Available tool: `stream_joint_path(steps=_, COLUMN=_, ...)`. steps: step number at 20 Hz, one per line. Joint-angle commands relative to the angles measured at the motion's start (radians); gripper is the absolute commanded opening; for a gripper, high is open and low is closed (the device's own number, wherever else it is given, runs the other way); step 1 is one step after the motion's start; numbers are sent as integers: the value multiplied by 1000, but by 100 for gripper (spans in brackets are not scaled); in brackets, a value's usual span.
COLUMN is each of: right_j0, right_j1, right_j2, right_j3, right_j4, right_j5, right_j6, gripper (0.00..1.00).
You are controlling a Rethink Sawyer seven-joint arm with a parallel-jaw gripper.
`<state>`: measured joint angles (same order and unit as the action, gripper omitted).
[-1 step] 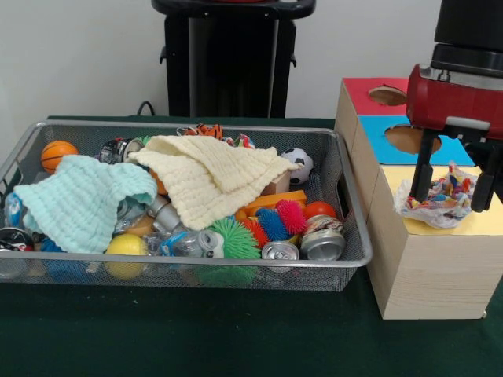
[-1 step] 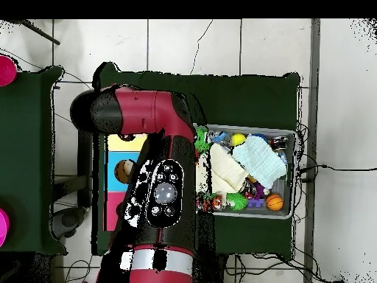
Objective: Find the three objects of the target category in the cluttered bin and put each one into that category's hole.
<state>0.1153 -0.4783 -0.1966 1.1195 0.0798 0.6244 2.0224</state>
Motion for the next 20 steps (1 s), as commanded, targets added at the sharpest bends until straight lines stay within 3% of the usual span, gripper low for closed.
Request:
stream_joint_path(steps=1, right_j0=-15, right_j1=49, right_j2=56, right_j3=106, right_j4=-6, right_j5=-60, right_j6=144, gripper=100)
stream_joint_path(steps=7, right_j0=8, right_j1=79, right_j2=50, right_j3=116, right_j4=-1, right_j5=-113, right_j6=185, gripper=100)
stream_joint_path(steps=20, right_j0=30, right_j1=86, right_j2=29, right_j3=118, right_j4=11, right_j5=-99, right_j6=188, gripper=100)
